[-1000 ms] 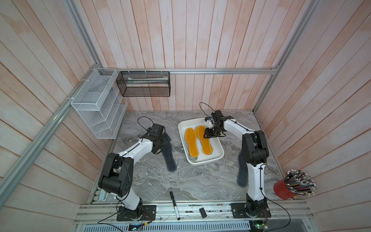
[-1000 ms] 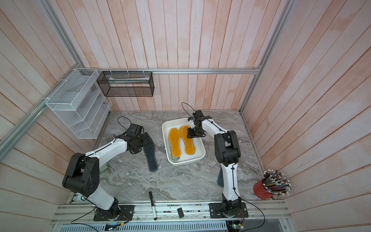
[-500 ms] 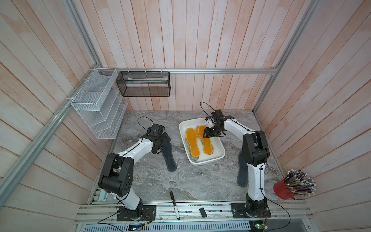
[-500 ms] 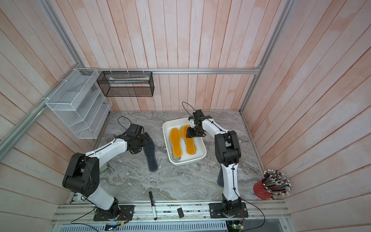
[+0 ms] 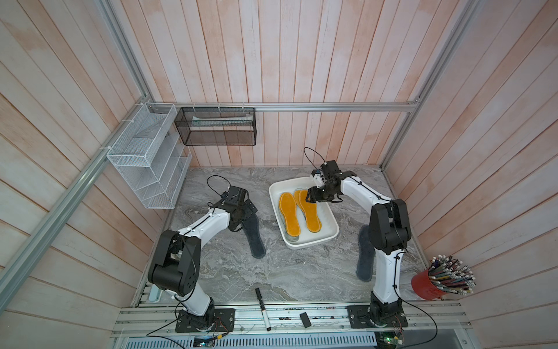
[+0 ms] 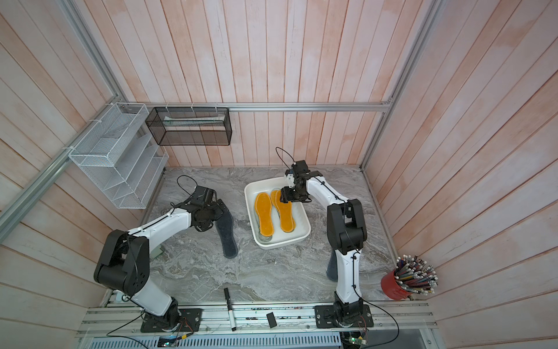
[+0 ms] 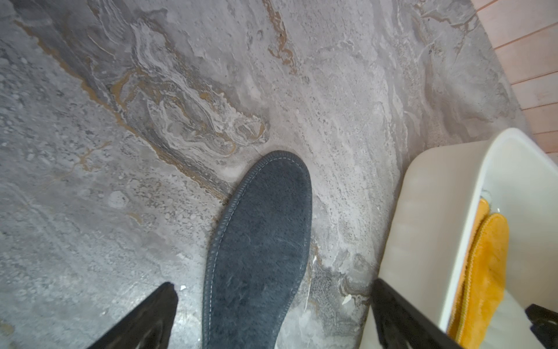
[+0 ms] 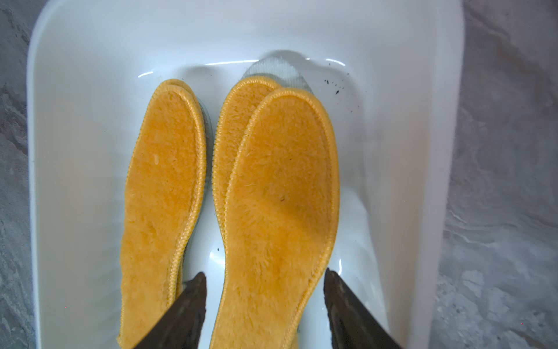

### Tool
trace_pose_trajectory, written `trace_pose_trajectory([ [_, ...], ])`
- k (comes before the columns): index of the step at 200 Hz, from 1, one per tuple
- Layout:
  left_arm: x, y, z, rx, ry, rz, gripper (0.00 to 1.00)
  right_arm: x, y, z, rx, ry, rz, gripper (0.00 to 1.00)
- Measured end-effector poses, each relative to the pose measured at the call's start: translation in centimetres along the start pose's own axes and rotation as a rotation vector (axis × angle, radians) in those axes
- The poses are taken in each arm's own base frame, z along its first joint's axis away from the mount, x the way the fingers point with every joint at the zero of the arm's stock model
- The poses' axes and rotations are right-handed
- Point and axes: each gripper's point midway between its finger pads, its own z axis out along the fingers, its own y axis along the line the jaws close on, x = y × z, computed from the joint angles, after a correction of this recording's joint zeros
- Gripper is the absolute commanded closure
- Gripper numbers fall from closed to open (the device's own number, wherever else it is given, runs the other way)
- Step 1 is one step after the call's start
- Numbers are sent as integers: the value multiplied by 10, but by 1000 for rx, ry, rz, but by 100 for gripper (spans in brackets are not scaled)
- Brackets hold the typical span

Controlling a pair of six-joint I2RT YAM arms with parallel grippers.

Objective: Put the insoles into the storage box
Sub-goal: Place the insole in the storage box, then pick up the insole from the center of the board.

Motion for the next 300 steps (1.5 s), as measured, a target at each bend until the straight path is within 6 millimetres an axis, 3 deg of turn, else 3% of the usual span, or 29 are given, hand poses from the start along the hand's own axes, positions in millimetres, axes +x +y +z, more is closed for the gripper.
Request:
trace_pose_trajectory([
  [23,0,0,0,0,1,-1,0,-11,2,-19,23,-55,-14,36],
  [52,3,1,0,1,14,-6,0,-28,11,-57,27,-171,-45,36],
  [90,30,24,1,-33,85,-49,3,-35,27,-92,-21,-262,-86,36],
  [119,56,40,0,-82,145,-61,8,-27,32,-91,-50,-256,-97,36],
  [146,74,36,-1,-102,188,-23,11,-19,32,-84,-70,-233,-93,36],
  [197,94,24,15,-145,272,65,19,-3,32,-72,-96,-210,-76,36],
  [225,98,21,17,-133,296,83,34,2,33,-76,-102,-221,-64,36],
  [263,100,20,19,-147,322,98,38,-1,36,-83,-109,-255,-56,36],
  [300,101,23,21,-182,349,134,52,-2,37,-83,-118,-266,-48,36],
])
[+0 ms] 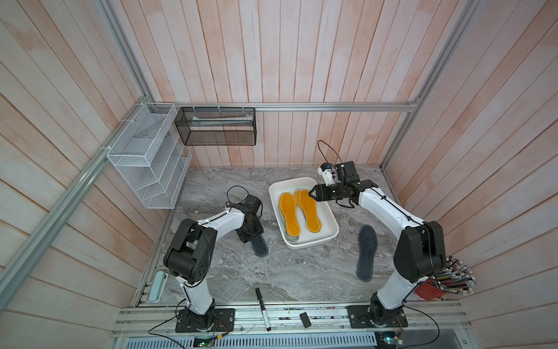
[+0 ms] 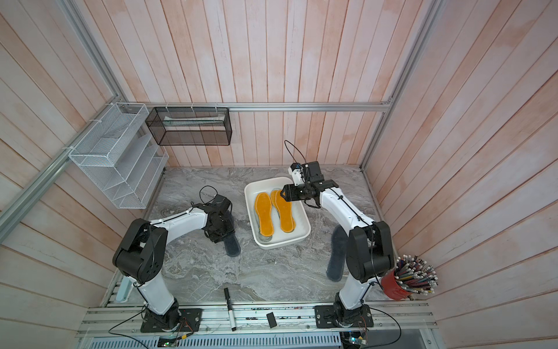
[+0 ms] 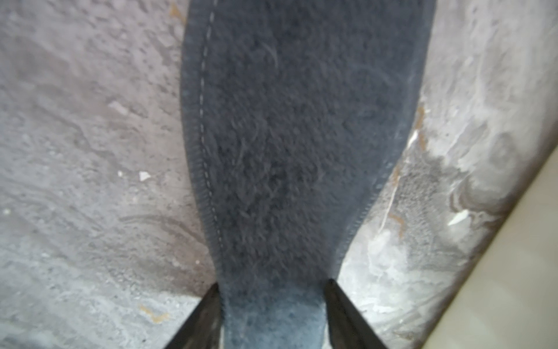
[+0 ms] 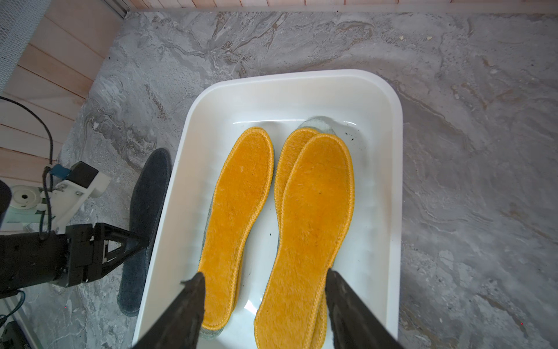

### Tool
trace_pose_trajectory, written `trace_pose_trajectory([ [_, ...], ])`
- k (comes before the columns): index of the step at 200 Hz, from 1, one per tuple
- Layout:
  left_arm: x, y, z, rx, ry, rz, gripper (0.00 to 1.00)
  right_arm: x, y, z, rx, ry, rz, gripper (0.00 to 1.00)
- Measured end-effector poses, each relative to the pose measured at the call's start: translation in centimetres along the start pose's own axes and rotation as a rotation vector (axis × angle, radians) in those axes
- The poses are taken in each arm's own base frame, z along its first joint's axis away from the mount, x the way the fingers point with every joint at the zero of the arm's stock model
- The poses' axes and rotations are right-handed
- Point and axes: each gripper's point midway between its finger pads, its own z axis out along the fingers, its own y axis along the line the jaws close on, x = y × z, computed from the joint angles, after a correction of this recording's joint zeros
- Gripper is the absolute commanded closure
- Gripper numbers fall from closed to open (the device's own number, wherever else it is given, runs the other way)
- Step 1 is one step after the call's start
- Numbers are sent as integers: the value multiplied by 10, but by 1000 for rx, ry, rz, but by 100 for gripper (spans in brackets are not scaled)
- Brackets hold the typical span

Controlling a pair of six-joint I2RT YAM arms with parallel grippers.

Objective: Put the insoles into the storage box
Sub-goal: Pick up the insole from the center of the board.

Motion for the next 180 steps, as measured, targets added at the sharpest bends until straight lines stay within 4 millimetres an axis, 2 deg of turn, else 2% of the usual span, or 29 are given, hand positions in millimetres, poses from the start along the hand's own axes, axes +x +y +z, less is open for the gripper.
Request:
trace_pose_trajectory([
  [18,0,2,0,-11,2,16,57,0,1,0,-4,-1,4,36],
  [90,1,4,3,-70,44,54,63,0,4,0,-23,-2,9,36],
  [107,1,5,3,-87,60,64,75,-1,4,0,-23,-2,9,36],
  [124,1,2,4,-87,71,69,100,-1,4,0,-24,-2,9,35],
  [180,1,-1,4,-105,80,85,100,-2,4,0,-29,-8,7,36],
])
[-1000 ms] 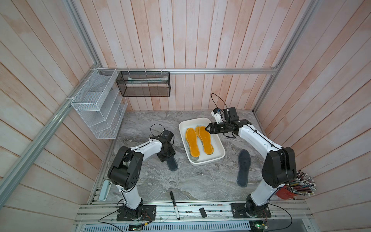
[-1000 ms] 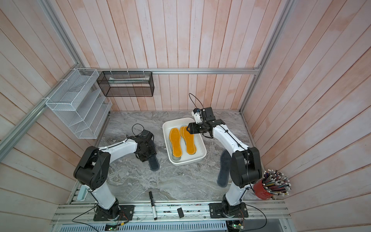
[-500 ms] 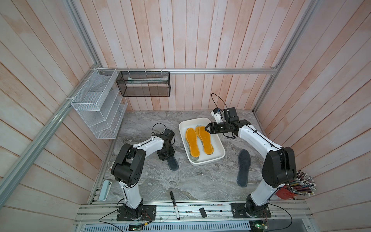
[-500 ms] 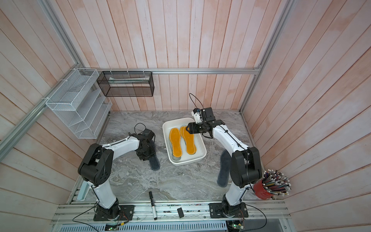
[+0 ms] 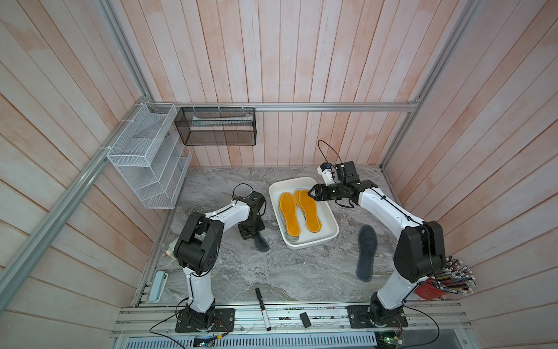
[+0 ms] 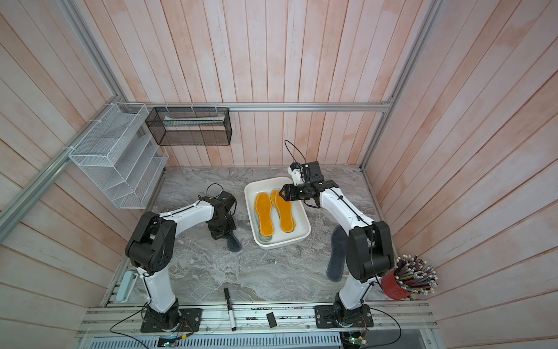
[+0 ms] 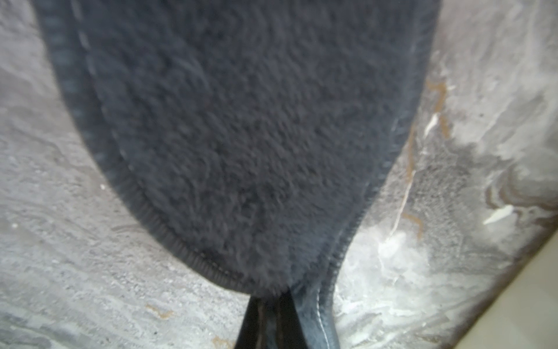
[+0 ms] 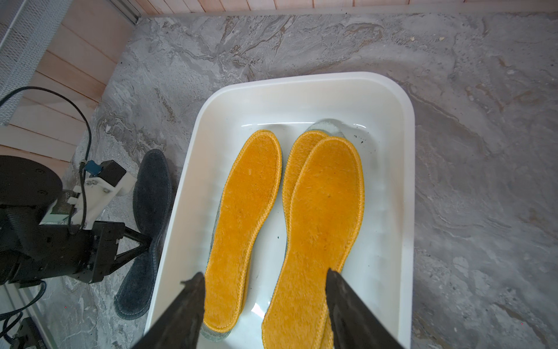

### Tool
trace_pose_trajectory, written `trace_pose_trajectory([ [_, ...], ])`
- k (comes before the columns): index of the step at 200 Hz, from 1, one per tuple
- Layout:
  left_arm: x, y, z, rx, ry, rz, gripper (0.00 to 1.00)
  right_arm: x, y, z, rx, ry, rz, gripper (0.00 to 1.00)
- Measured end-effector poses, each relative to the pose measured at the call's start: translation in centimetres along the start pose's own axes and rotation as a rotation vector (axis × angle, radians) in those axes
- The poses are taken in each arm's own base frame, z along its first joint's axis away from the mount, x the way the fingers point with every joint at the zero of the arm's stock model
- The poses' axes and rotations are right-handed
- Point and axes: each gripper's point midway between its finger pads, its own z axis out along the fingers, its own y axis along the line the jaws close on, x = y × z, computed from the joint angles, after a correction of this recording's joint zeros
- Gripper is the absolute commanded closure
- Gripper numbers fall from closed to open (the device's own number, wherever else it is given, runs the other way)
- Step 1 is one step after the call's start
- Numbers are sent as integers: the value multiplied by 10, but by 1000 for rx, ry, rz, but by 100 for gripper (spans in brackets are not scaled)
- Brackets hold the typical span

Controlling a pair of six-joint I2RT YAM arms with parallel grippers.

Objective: Put the insoles into the storage box
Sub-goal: Pick up the insole from the center of the board.

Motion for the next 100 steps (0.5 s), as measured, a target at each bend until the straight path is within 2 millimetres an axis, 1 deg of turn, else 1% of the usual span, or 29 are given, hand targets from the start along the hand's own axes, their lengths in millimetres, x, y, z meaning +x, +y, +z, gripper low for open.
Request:
trace_pose_trajectory([
  [38,-2,1,-3,-14,-24,9,100,-2,-2,-1,2,-4,3,36],
  [61,-7,8,-10,-50,-63,9,100,-9,0,-5,-4,-15,-2,35],
  [79,-18,12,-30,-53,-140,3,100,-17,6,-8,-28,-19,-12,35],
  [93,-31,10,-56,-27,-232,3,100,-23,12,-10,-56,-23,-21,35],
  [100,-39,7,-72,-3,-290,4,100,-24,15,-10,-71,-22,-24,35],
])
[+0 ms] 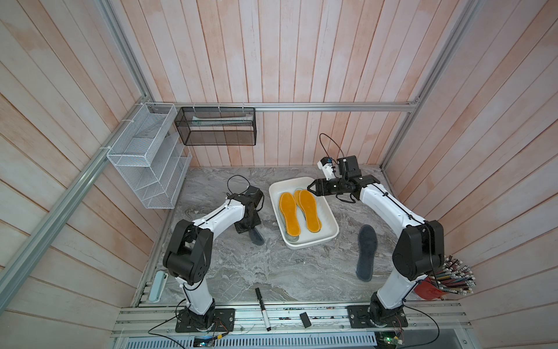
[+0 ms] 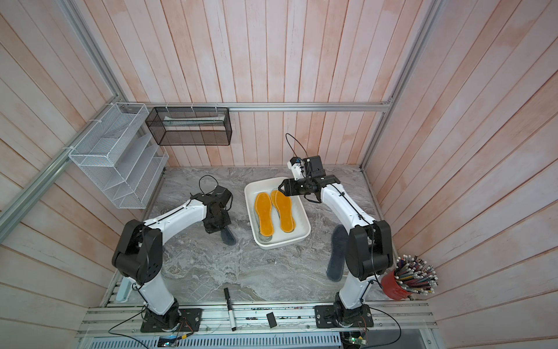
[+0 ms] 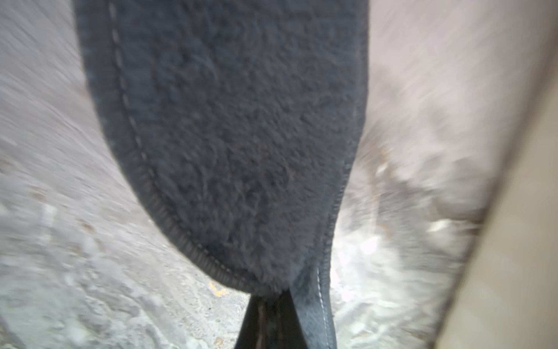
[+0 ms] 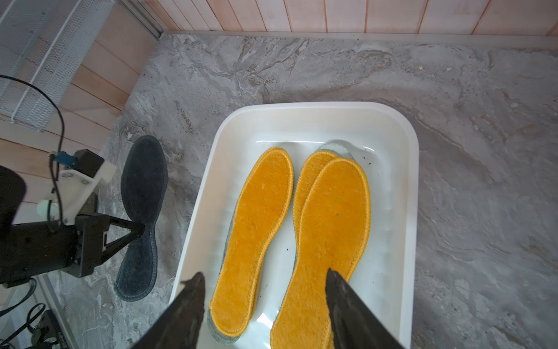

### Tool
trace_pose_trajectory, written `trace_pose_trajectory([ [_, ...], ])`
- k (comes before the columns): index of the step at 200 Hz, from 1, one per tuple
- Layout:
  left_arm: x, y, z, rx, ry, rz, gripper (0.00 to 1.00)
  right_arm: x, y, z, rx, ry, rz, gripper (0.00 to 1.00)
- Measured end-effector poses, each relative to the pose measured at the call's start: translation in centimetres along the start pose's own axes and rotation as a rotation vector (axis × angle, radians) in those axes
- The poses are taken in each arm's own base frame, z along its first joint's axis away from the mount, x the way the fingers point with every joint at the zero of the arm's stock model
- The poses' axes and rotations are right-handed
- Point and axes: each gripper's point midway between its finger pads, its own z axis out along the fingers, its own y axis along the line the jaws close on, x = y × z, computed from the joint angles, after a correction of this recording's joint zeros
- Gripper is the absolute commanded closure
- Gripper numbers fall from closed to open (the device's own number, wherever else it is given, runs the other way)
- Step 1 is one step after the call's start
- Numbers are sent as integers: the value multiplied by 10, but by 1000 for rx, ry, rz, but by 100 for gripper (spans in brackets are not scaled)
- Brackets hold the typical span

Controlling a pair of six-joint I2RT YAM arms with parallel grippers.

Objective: Put the insoles into the storage box
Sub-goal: Pick up the insole from the center of the board.

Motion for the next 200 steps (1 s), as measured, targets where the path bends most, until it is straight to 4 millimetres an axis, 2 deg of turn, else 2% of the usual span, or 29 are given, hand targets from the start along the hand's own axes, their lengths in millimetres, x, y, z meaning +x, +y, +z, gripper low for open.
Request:
trace_pose_trajectory([
  [34,-51,-29,-72,217,-299,10,100,-7,18,-3,-92,12,2,35],
  [51,-61,-49,-103,385,-433,31,100,-13,29,-6,-148,2,14,36],
  [62,-60,-59,-114,475,-496,45,100,-18,38,-9,-190,-10,24,36],
  [93,-49,-98,-116,626,-552,137,100,-37,64,-11,-305,-43,45,36],
  [124,-38,-143,-119,728,-567,257,100,-49,88,2,-384,-41,38,37],
  [143,-36,-164,-126,775,-573,299,100,-50,97,10,-409,-27,35,39],
  [177,-37,-180,-135,816,-589,335,100,-43,101,21,-416,3,40,41],
  [200,-38,-181,-138,821,-597,342,100,-41,100,22,-414,11,42,57],
])
